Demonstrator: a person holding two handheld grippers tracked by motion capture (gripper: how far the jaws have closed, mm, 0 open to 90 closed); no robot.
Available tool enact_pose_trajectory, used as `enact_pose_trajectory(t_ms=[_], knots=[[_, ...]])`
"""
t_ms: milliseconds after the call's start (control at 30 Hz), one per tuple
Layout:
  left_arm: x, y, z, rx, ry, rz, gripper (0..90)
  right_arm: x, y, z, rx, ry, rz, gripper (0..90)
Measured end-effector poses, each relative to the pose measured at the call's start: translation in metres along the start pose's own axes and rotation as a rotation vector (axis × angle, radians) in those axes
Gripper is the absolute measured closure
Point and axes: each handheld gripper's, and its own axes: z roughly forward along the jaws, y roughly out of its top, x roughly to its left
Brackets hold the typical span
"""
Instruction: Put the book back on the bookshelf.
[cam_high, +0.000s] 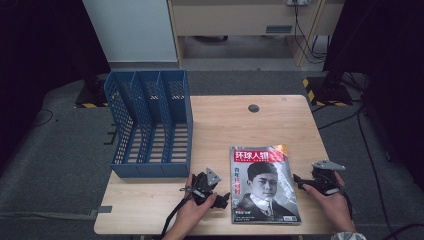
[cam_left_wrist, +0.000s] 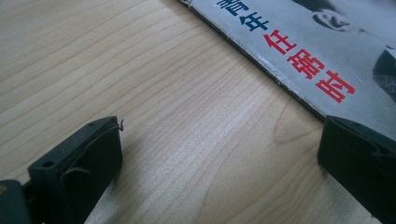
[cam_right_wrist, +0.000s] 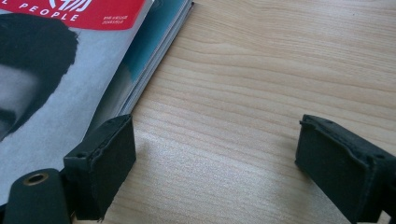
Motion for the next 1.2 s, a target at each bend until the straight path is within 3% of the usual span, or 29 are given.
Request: enact_pose_trajectory(t_ms=[400, 800, 900, 1000, 1200], knots=[[0.002, -0.001, -0.002, -0.016, -0.009, 0.002, 3.4, 0.0, 0.004, -0.01, -0.072, -0.008, 0.031, 14.8], [-0.003, 0.0, -0.004, -0.052, -0.02, -0.007, 5.6, 0.006, 0.007, -0.011, -0.08, 0.006, 0.017, 17.1], [-0.012, 0.006, -0.008, -0.09, -0.016, 0.028, 6.7, 0.01, 0.009, -0.009, -0.079, 0.029, 0.007, 18.8], [-0.018, 0.009, -0.009, -0.109, -0.04, 0.014, 7.6, 0.017, 0.012, -0.006, -0.077, 0.055, -0.007, 18.8], [-0.031, 0.011, -0.007, -0.098, -0.069, 0.036, 7.8, 0.03, 0.021, 0.001, -0.082, 0.088, -0.036, 12.7]])
